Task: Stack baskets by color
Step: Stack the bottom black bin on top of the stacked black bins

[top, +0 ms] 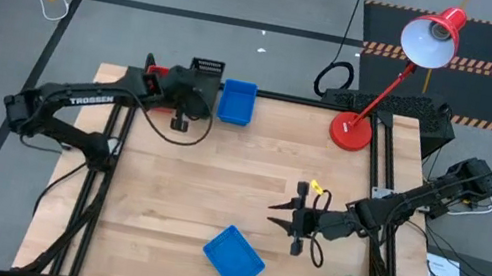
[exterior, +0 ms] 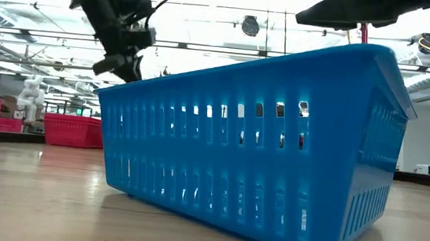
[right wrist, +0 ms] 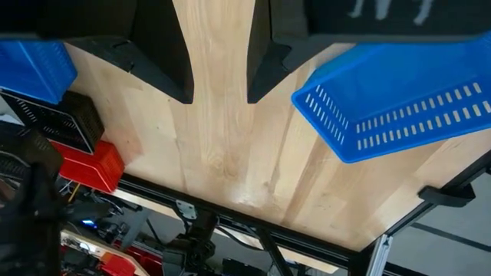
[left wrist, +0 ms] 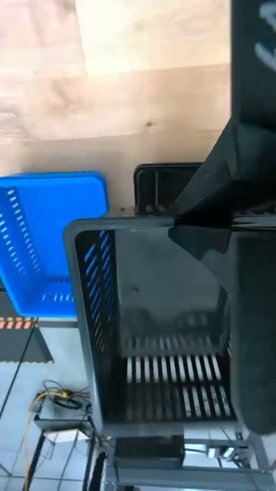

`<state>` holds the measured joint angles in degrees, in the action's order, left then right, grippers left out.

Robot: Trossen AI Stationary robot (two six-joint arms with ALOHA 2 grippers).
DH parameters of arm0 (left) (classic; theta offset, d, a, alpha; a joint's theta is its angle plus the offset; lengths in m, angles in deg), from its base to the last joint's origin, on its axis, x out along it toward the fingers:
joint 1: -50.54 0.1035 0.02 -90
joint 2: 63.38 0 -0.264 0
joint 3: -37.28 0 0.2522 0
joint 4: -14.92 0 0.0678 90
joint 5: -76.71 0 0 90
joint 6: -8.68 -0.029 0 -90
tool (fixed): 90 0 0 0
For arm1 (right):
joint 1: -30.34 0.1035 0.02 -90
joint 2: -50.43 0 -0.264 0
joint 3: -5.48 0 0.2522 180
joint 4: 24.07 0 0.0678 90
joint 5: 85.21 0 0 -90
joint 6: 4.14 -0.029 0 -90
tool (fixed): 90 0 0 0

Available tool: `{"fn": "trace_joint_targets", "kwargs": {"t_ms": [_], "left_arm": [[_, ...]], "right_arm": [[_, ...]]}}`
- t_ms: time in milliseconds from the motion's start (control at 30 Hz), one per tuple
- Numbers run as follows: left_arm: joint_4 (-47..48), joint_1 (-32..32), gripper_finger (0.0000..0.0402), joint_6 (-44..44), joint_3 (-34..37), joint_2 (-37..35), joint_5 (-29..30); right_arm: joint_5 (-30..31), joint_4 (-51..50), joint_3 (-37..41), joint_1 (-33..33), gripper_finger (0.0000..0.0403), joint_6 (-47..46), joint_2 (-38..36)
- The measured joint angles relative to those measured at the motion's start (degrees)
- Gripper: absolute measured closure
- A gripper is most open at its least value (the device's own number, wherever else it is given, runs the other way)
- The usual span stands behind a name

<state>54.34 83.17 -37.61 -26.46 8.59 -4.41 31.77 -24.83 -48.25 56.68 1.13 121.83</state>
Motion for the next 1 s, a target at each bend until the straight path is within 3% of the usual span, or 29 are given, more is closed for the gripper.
{"fn": "trace_joint_targets", "kwargs": {"t_ms": [267, 500, 733, 1000], "left_arm": [[-5.84, 2.18, 0.0394, -2.92, 5.47, 0.04, -1.73], [-6.30, 3.81, 0.0377, -4.46, 7.13, 0.04, -2.89], [-6.30, 4.41, 0.0393, -4.41, 8.58, 0.04, -3.13], [-7.67, 4.43, 0.0342, -3.50, 8.79, 0.04, -2.88]], "right_arm": [[0.00, 0.00, 0.00, -0.18, 0.0284, 0.03, 0.00], [0.00, 0.00, 0.00, -0.18, 0.0284, -0.01, 0.00], [0.00, 0.00, 0.00, -0.18, 0.0284, -0.01, 0.00], [0.00, 0.00, 0.00, -0.18, 0.0284, -0.01, 0.00]]}}
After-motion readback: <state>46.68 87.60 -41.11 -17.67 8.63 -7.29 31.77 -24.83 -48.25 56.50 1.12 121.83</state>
